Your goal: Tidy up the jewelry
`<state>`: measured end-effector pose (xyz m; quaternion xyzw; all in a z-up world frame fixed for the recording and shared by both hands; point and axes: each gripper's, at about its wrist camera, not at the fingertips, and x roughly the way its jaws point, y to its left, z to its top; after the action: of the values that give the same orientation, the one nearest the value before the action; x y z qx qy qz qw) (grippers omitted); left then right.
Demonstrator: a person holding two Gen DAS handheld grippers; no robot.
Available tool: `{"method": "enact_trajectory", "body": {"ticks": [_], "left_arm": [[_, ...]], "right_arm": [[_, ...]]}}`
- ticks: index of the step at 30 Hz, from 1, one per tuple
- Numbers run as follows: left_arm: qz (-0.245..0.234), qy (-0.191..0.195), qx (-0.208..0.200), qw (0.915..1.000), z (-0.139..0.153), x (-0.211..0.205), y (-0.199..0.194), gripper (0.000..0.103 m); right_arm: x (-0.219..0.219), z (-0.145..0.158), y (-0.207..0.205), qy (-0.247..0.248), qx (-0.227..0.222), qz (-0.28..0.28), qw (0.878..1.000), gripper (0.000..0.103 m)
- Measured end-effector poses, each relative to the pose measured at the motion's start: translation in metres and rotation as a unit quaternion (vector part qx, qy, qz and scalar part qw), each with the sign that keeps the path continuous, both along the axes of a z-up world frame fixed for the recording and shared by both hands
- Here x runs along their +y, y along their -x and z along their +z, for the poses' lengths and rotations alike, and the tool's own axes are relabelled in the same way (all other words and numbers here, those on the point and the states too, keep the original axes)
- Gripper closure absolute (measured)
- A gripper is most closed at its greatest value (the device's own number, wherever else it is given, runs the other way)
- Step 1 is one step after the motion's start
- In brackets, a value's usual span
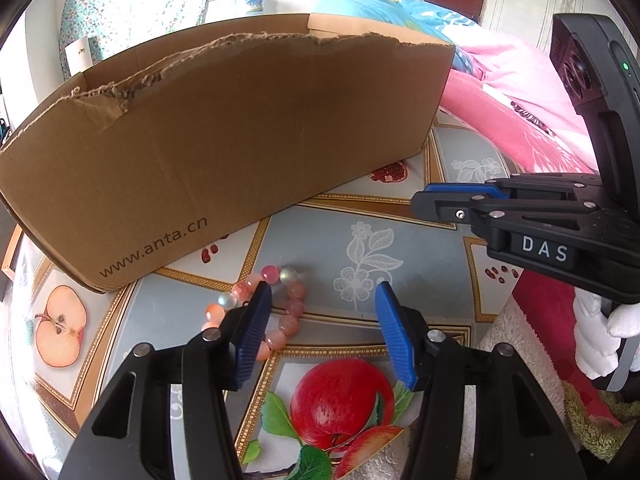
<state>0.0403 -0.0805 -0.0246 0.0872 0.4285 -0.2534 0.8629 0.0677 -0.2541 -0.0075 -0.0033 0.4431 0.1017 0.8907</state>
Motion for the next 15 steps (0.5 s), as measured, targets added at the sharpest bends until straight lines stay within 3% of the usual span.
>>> {"method": "enact_trajectory", "body": {"ticks": [6, 15], "left_arm": [[0.007, -0.005, 0.009, 0.9999, 0.0, -0.004, -0.004, 0.051], [0.008, -0.007, 0.01, 0.9999, 0.0, -0.005, -0.004, 0.051]], "right_arm": [[-0.018, 0.014, 0.0, -0.013, 0.003, -0.004, 1.0, 0.093], [-0.026, 0.009, -0.003, -0.019, 0.001, -0.001, 1.0, 0.093]]}}
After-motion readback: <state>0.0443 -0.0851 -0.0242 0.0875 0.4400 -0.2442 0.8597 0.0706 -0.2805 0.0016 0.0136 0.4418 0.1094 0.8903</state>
